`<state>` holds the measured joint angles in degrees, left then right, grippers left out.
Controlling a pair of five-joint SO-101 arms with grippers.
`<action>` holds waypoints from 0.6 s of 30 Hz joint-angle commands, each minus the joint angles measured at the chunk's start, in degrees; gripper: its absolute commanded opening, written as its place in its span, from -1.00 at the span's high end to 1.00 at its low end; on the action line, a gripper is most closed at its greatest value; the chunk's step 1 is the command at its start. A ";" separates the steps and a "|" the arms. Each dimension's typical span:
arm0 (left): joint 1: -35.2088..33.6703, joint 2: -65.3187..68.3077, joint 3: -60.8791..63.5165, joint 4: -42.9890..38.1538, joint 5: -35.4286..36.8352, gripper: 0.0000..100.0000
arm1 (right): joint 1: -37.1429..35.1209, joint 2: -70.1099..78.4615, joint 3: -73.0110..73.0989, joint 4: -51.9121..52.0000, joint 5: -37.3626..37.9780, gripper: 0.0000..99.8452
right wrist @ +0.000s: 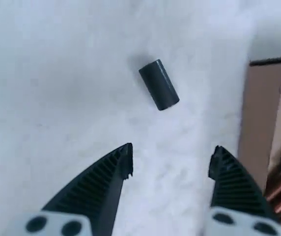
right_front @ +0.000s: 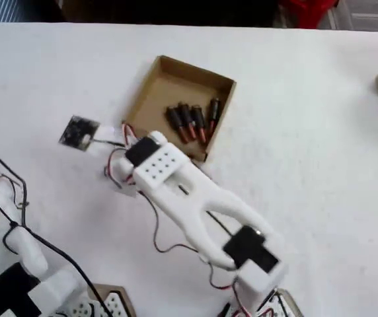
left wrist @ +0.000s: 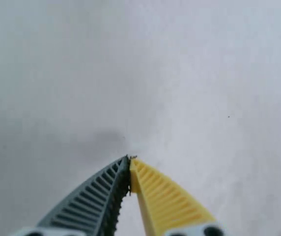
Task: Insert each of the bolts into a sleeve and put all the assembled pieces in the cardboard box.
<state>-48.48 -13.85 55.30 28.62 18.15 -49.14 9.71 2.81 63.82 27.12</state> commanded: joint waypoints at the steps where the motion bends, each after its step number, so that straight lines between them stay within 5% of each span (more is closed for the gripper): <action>1: -0.66 0.22 -2.90 -1.14 1.41 0.94 | -1.80 8.48 -9.41 -0.84 8.62 0.52; 7: -0.57 0.22 -2.81 -1.14 1.41 0.93 | -2.07 15.52 -14.86 -1.45 15.74 0.52; 18: 0.75 0.40 -2.90 -1.14 1.41 0.93 | -1.10 19.91 -15.74 -9.89 16.18 0.52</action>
<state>-48.75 -13.41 55.21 28.62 18.77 -50.81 30.37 -10.02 56.88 42.59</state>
